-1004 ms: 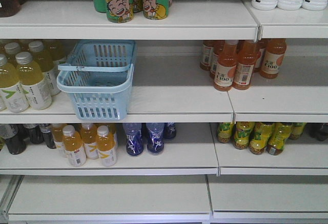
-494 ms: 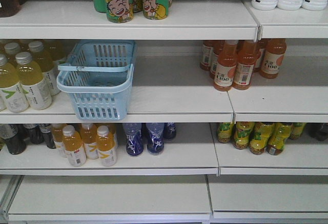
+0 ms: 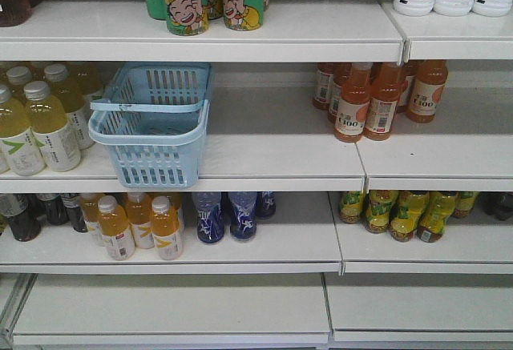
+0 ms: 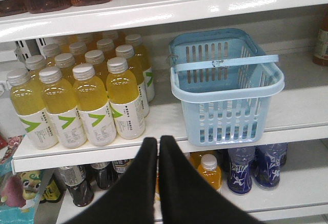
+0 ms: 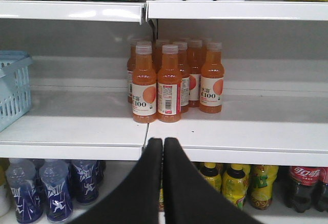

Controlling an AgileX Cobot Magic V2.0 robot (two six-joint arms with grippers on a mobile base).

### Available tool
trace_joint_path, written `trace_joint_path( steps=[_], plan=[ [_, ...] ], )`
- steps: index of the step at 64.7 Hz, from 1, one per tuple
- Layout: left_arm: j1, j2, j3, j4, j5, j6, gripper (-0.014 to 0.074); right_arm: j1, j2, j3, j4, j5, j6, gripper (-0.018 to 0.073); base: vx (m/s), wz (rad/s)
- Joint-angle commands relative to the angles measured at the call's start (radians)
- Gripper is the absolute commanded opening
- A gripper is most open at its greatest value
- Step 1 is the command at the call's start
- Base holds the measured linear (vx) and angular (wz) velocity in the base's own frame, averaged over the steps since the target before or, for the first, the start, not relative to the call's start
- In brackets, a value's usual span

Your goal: Place coke in basket with both arms

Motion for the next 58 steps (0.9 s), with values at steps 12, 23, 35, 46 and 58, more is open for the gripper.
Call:
trace_joint_path(
  steps=[12, 23, 35, 46, 58],
  plan=[
    [-0.002, 0.045, -0.035, -0.008, -0.106, -0.015, 0.0132, -0.005, -0.015, 0.011, -0.007, -0.071, -0.004, -0.001, 0.0, 0.0],
    [-0.002, 0.045, -0.035, -0.01, -0.106, -0.015, 0.0315, -0.005, -0.015, 0.011, -0.007, -0.071, -0.004, -0.001, 0.0, 0.0],
    [-0.002, 0.045, -0.035, -0.022, -0.107, -0.015, 0.0527, -0.005, -0.015, 0.011, -0.007, -0.071, -0.004, -0.001, 0.0, 0.0],
    [-0.002, 0.047, -0.035, -0.259, -0.159, -0.017, 0.0587, -0.005, -0.015, 0.011, -0.007, -0.071, -0.004, -0.001, 0.0, 0.0],
    [-0.003, 0.16, -0.035, -0.843, -0.251, -0.017, 0.0587, -0.005, -0.015, 0.011, -0.007, -0.07, -0.004, -0.001, 0.0, 0.0]
  ],
)
